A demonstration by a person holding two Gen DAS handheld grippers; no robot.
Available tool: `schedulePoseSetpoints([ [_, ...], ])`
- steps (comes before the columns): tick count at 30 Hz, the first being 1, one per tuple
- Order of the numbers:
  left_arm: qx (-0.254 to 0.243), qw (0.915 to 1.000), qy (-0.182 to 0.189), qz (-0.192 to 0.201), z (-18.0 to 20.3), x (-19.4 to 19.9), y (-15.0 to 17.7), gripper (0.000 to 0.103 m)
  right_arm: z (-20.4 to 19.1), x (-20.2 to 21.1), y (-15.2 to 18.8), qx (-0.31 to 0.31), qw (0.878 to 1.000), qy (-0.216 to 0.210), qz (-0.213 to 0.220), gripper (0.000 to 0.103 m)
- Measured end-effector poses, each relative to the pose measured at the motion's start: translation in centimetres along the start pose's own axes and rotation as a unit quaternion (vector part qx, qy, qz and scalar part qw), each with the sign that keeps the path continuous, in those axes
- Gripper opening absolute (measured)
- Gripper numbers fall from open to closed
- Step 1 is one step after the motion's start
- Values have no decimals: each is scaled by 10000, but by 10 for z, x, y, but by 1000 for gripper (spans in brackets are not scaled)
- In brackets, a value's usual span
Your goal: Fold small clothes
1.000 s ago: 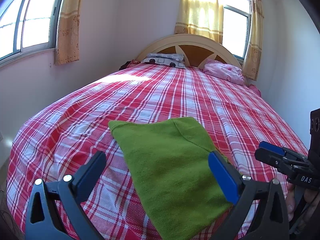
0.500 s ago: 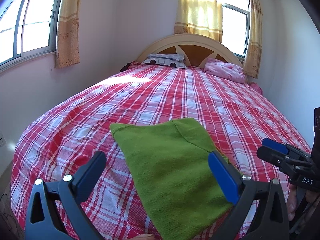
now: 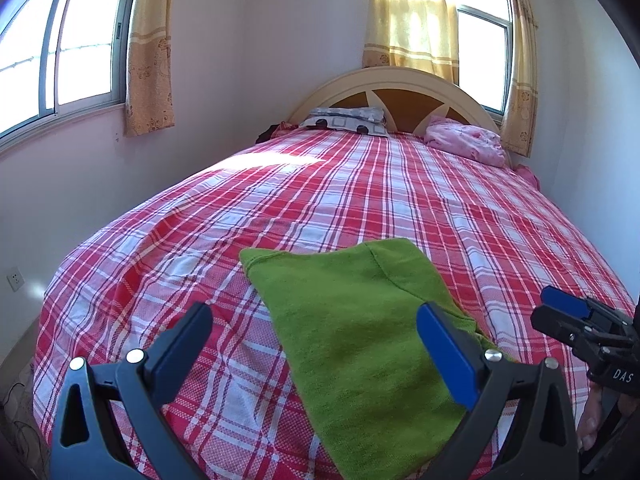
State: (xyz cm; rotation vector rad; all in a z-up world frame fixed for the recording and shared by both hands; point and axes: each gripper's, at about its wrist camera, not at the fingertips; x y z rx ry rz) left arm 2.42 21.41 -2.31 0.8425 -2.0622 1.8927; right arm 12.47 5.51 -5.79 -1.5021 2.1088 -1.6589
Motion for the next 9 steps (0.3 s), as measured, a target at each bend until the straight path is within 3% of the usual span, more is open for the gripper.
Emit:
schedulePoseSetpoints([
  [9,-113,9996,-174,215,-1,6,0,103,0,-1,2,-7,10000,20,-15,65],
])
Point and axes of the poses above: each gripper's, at about its wrist camera, not at the fingertips, and x roughly against the way its jaws point, z to its right, y to its underside, and after that the axes turned 14 degrees about -x, right-handed
